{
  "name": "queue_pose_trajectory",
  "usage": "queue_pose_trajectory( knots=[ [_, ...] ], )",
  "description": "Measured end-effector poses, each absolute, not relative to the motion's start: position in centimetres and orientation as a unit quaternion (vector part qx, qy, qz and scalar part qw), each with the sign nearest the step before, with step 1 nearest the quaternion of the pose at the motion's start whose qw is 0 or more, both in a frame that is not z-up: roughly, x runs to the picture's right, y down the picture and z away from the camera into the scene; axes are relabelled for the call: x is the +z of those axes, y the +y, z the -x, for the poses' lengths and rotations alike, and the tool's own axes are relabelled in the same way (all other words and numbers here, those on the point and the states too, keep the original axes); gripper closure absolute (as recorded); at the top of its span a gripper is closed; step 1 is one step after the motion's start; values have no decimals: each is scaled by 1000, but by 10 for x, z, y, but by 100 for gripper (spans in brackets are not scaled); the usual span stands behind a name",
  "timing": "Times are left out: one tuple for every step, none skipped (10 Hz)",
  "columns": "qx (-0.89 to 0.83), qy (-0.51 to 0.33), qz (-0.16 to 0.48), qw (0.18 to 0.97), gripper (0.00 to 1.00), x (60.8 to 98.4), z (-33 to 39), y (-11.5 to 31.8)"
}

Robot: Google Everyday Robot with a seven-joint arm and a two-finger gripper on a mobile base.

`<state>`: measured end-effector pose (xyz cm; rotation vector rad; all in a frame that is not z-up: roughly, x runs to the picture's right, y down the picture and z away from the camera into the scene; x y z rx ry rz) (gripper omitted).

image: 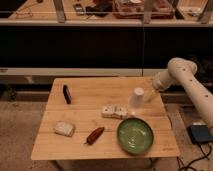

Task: Place the ceramic cup over the eraser

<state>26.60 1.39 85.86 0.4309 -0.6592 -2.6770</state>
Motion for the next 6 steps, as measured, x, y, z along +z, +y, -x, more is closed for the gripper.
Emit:
queue_pose_trajectory(
  knots=[
    [-943,-237,-156,174,20,863,-264,17],
    [-940,-246,-165,169,20,869,-256,22],
    [-939,-250,-171,165,20,873,-251,24],
    [-936,-255,-181,160,20,876,-243,26],
    [-933,-262,-192,154,20,880,-234,27],
    [-931,-267,-198,150,20,883,-228,28]
  ],
)
